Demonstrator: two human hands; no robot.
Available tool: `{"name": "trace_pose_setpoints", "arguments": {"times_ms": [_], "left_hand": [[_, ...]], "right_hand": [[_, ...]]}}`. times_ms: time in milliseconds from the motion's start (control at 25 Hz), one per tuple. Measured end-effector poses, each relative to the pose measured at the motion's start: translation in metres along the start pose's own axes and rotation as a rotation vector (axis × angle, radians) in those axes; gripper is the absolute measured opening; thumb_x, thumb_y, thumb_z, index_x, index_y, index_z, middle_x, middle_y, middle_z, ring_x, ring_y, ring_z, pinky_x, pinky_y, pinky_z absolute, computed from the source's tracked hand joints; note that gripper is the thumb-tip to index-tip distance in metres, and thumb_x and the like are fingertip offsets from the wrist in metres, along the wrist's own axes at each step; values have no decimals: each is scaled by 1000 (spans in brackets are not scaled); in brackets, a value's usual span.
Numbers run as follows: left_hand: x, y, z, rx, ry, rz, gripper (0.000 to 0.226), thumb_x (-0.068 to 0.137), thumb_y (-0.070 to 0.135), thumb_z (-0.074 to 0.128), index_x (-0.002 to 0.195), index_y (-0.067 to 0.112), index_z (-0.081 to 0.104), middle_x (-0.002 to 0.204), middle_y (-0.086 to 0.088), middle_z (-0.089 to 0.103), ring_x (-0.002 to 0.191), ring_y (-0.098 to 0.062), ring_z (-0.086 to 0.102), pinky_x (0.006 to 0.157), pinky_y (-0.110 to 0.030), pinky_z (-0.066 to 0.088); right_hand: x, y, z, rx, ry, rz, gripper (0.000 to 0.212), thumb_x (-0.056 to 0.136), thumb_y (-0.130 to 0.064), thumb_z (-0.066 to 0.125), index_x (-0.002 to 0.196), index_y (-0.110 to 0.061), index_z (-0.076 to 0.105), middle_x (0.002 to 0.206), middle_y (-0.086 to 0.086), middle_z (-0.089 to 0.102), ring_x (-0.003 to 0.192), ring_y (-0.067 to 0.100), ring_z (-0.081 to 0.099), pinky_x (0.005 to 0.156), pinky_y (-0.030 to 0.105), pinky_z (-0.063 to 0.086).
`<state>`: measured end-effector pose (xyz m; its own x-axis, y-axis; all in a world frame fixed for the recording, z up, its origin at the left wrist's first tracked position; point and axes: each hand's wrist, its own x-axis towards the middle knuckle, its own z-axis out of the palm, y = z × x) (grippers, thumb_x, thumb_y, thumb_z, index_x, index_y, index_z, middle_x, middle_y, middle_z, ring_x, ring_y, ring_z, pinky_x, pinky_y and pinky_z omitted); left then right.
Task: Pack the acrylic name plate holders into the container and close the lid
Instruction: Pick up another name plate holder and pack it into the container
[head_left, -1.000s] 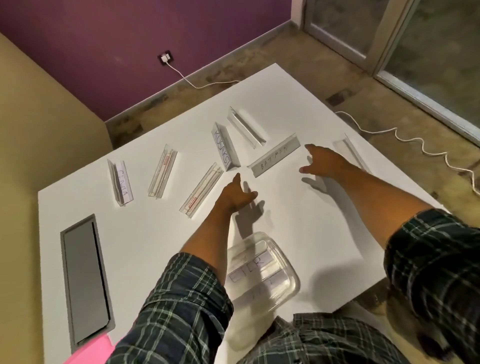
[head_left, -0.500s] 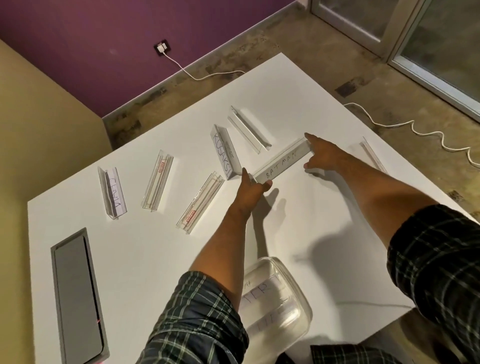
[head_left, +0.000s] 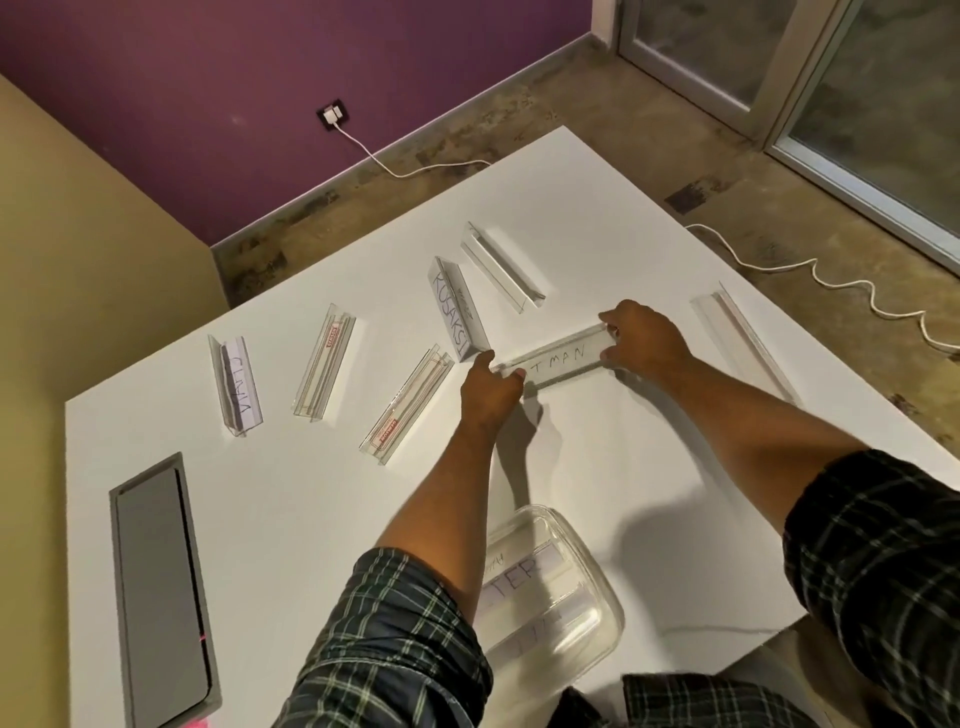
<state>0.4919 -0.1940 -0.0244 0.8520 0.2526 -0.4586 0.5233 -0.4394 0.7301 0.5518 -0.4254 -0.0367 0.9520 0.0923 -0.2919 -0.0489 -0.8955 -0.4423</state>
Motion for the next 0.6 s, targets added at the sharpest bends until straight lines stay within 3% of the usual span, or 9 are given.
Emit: {"name": "trace_pose_setpoints", "arguments": {"times_ms": [160,240,320,440,600], "left_hand": [[-29,-12,-28,161,57,71,51,88,24,66,136,12,56,132,-9,64,113,-22,62,90,-23,44],[-48,-21,-46,205,74,86,49,85,23,69,132,13,60,127,-8,66,103,-19,64,82,-20,41],[-65,-30,-64,253,99,84,46,82,21,70,127,14,63,124,-8,68,106,-22,65,80,-20,38],[-84,-43,-89,312,77,69,43,77,15,72,119,14,68,116,-9,70,98,-24,66,76,-22,43],[-106,-54,-124,356,-1,33,47,67,9,80,113,13,71,108,-9,71,82,-21,62,62,-21,43]], "right_hand": [[-34,-22,3,-258,63,-140,61,68,-35,83,121,-14,63,114,9,54,107,30,56,81,39,53],[-53,-34,2,-347,57,-218,66,66,-40,85,121,-13,61,113,9,53,104,30,56,81,39,52],[-68,-46,-1,-414,46,-299,71,67,-42,85,128,-15,60,115,9,53,106,30,56,86,39,49],[-92,-63,-8,-414,24,-379,76,68,-44,87,133,-17,59,119,8,55,112,29,55,92,38,44],[-119,-85,-21,-443,73,-543,71,64,-48,88,124,-17,68,109,6,61,102,28,59,84,36,43]]}}
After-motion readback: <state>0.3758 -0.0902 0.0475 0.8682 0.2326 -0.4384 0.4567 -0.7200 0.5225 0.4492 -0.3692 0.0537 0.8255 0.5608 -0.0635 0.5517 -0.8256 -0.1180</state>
